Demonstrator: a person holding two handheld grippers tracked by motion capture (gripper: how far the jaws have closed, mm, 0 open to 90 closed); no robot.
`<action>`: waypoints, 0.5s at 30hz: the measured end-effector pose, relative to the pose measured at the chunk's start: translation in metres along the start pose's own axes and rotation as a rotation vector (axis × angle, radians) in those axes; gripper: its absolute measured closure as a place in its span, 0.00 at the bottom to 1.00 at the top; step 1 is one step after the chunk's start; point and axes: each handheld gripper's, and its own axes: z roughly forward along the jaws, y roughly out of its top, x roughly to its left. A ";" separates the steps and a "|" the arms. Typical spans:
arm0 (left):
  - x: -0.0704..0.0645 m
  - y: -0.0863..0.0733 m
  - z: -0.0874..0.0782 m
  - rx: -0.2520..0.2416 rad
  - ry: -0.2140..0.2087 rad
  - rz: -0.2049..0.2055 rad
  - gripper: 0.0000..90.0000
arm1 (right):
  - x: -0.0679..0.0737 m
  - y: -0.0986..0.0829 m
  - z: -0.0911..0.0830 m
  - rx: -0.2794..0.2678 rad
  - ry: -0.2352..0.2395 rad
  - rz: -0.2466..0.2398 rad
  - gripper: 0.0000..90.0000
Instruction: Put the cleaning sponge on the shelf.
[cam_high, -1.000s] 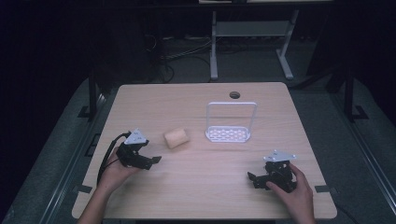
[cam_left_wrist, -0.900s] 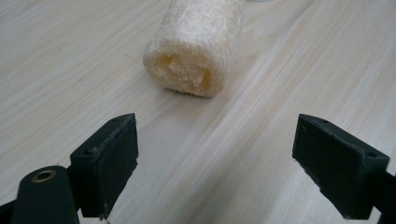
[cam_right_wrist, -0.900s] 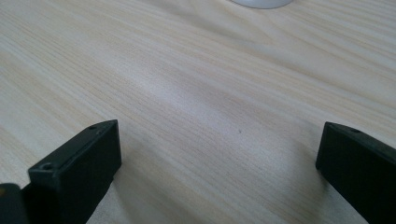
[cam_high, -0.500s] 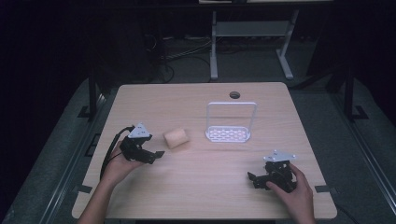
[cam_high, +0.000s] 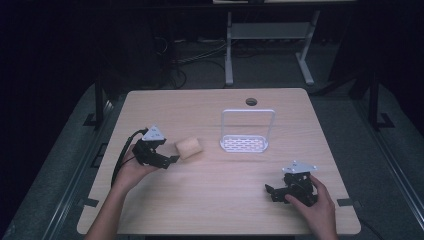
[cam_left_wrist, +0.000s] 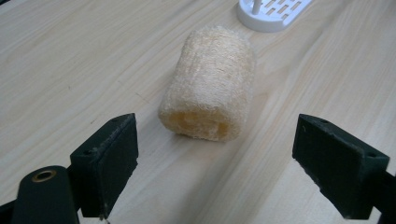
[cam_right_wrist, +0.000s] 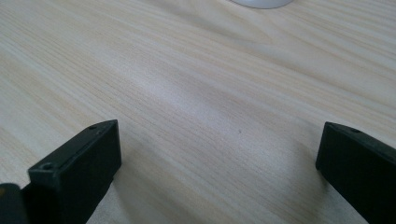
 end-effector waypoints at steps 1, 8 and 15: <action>0.000 0.001 0.001 -0.002 -0.002 -0.003 0.15 | 0.000 0.000 0.000 0.000 0.000 0.000 0.00; 0.004 0.011 0.004 0.000 -0.003 0.009 0.15 | 0.000 0.000 0.000 0.000 0.000 0.000 0.00; 0.005 0.023 0.009 -0.009 -0.024 0.024 0.15 | 0.000 0.000 0.000 0.000 0.000 0.000 0.00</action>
